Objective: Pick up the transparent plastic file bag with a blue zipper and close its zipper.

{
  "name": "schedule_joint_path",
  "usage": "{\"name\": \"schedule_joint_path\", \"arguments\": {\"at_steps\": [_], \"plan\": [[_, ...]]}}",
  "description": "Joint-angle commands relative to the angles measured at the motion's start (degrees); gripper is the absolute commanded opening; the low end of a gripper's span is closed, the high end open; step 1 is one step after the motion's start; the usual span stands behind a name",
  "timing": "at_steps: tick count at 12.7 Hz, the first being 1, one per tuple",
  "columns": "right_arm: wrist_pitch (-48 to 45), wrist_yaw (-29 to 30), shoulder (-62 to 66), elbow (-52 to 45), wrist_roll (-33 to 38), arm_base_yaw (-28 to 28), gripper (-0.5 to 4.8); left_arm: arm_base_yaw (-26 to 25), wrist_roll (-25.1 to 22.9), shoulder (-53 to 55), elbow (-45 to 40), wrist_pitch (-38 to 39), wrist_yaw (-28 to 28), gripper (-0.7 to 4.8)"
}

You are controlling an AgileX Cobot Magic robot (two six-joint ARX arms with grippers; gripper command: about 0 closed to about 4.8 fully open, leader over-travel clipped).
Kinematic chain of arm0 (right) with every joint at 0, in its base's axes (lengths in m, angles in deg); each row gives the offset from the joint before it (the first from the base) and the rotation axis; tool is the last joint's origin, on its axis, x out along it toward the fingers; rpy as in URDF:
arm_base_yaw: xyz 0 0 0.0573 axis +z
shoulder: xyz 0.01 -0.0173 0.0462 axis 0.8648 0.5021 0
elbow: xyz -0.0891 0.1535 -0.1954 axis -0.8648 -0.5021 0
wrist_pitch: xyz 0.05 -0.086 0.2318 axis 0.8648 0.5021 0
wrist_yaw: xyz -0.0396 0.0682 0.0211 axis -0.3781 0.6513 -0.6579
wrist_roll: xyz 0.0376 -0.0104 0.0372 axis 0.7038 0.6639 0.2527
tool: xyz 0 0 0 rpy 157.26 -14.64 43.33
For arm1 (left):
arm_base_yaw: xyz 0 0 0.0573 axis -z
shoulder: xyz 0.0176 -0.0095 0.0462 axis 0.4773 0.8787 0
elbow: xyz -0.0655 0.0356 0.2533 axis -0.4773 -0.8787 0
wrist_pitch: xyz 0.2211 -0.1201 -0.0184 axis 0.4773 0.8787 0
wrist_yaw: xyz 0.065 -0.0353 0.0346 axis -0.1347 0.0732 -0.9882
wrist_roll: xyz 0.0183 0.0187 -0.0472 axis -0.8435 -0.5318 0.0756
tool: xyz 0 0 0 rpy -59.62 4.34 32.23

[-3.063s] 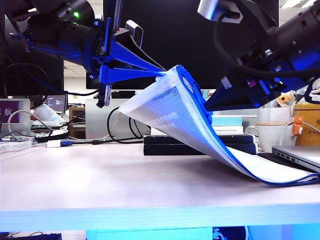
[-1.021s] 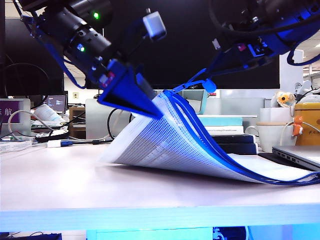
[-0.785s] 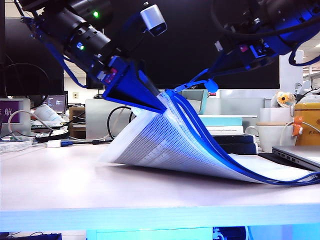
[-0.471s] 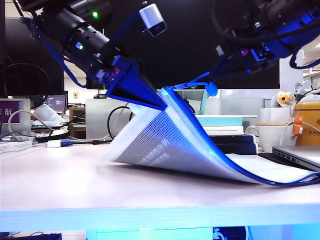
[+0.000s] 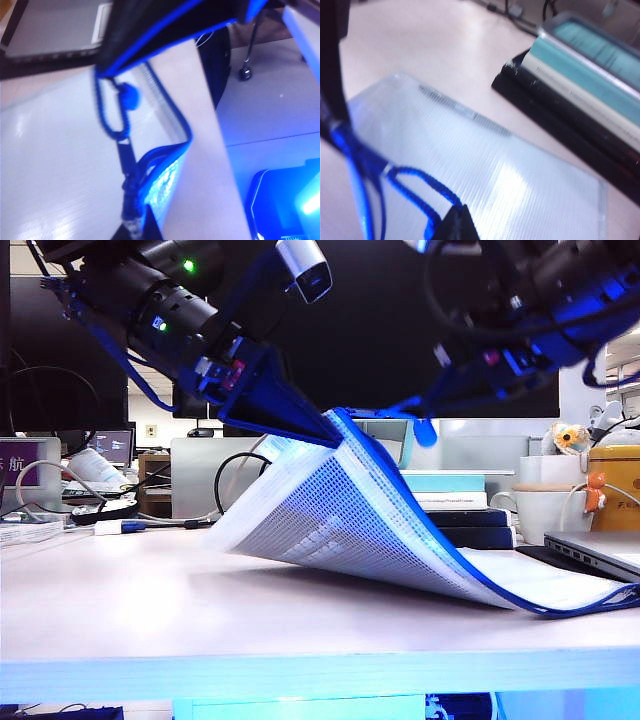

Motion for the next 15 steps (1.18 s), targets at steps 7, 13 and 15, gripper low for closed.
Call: {"name": "schedule_joint_path", "arguments": {"at_steps": [7,13,15], "plan": [[1.0,1.0,-0.2,0.3,0.0,0.1,-0.05,-3.0,3.1,-14.9,0.2,-1.1,-5.7,-0.06],[2.8,-2.3,0.5,0.1,0.0,-2.6,-0.05,-9.4,3.1,-23.5,0.2,7.5,-6.6,-0.06],[2.9,-6.3,2.2,0.1,0.0,-5.3,-0.05,-14.4,3.2,-28.3,0.2,8.0,-6.6,-0.06]]}}
